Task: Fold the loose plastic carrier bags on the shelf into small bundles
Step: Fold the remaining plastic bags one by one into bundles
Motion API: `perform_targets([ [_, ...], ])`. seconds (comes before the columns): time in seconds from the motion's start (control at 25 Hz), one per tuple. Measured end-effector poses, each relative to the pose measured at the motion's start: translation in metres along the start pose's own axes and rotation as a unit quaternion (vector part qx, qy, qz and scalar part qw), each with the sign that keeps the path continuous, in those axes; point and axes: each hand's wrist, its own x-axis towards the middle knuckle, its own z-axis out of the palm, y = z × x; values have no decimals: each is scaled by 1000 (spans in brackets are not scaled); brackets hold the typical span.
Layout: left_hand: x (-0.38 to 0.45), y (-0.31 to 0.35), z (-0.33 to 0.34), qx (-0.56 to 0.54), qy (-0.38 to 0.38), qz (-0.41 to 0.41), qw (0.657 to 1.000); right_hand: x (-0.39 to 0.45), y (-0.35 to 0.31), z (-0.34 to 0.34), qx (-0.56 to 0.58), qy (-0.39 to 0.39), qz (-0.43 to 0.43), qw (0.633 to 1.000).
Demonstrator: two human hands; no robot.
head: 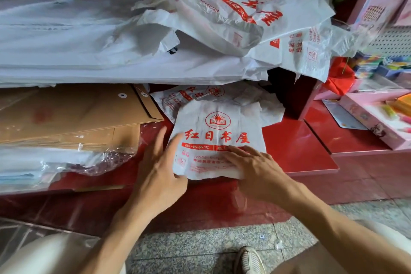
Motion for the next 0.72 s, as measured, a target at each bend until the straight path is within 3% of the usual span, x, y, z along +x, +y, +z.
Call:
perform_targets([
  [0.12, 0, -5, 10, 117, -148, 101, 977, -7, 23, -23, 117, -47, 13, 992],
  [0.16, 0, -6, 15, 123, -151, 109, 975, -9, 29, -31, 130, -55, 16, 990],
  [0.28, 5, -6, 16, 41, -22, 101, 994, -13, 51, -47, 131, -18, 26, 991],
  [0.48, 23, -12, 15, -122, 21, -122, 985, -4, 75, -41, 222, 64, 146, 962],
  [0.64, 29, -8, 18, -31, 65, -183, 980, 14, 71, -21, 179, 120, 175, 961],
  [0.72, 28, -8, 19, 14, 88, -156, 984, 19, 63, -16, 131, 141, 206, 959],
])
